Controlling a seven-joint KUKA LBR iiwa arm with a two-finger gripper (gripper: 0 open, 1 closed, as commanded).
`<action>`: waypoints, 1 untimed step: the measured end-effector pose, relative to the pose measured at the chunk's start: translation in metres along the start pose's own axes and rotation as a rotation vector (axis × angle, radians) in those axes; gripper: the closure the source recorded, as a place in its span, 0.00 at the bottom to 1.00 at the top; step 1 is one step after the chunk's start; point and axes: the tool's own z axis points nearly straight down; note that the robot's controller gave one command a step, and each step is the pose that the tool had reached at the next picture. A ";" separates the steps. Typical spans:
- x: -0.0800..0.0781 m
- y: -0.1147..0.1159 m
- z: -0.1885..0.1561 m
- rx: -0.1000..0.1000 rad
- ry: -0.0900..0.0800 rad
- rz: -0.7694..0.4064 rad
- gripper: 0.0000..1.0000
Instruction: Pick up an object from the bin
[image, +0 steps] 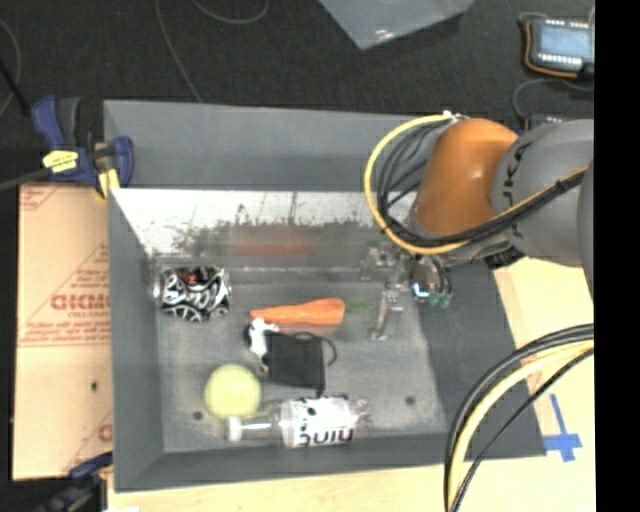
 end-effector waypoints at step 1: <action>0.035 0.035 0.023 -0.001 0.001 -0.056 0.00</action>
Offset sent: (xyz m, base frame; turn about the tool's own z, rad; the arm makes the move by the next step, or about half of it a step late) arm 0.0004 0.0800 -0.0420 -0.1787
